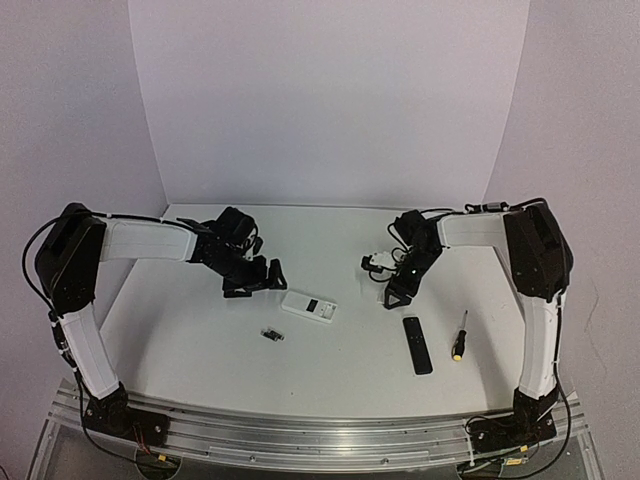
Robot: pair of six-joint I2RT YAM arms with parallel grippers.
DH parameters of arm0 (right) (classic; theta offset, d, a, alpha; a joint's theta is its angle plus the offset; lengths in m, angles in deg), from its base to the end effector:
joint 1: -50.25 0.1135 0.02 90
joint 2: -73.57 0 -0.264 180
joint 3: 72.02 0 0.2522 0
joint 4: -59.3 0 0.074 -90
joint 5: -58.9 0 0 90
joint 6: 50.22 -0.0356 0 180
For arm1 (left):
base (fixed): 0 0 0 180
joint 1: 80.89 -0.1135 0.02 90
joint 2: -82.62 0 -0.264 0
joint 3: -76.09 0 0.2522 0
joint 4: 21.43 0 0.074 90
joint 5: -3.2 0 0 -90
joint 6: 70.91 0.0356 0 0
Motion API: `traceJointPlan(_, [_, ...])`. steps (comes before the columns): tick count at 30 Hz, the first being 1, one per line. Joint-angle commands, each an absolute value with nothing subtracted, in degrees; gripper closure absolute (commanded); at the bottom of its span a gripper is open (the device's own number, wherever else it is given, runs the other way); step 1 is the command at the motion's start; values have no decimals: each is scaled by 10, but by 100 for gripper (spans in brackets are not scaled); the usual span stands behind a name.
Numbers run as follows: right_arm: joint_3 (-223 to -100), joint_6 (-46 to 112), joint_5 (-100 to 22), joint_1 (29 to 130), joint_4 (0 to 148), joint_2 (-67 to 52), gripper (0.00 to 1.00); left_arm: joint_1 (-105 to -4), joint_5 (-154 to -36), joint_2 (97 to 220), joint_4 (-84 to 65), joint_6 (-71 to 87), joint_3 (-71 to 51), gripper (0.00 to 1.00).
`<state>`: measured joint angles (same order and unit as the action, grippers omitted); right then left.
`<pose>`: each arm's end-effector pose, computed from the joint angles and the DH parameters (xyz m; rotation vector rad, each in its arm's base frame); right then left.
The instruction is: Unload the batteries from the remote control
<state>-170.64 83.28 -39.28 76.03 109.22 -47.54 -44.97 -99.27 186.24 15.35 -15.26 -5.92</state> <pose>0.3782 0.1883 0.1389 -1.6250 2.2973 0.1317 0.2981 -0.2254 0.1846 0.1219 2.7294 -0.6889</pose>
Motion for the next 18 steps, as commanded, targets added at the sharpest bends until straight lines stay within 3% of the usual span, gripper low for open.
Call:
traceJointPlan(1, [-1701, 842, -366, 768, 1088, -496, 33, -455, -1000, 1868, 156, -142, -86, 0])
traceJointPlan(9, [-1685, 848, -332, 784, 1083, -506, 36, -458, -1002, 1869, 159, -140, -84, 0])
traceJointPlan(18, [-1658, 847, -287, 792, 1083, -493, 50, -461, -1003, 1869, 163, -133, -83, 0])
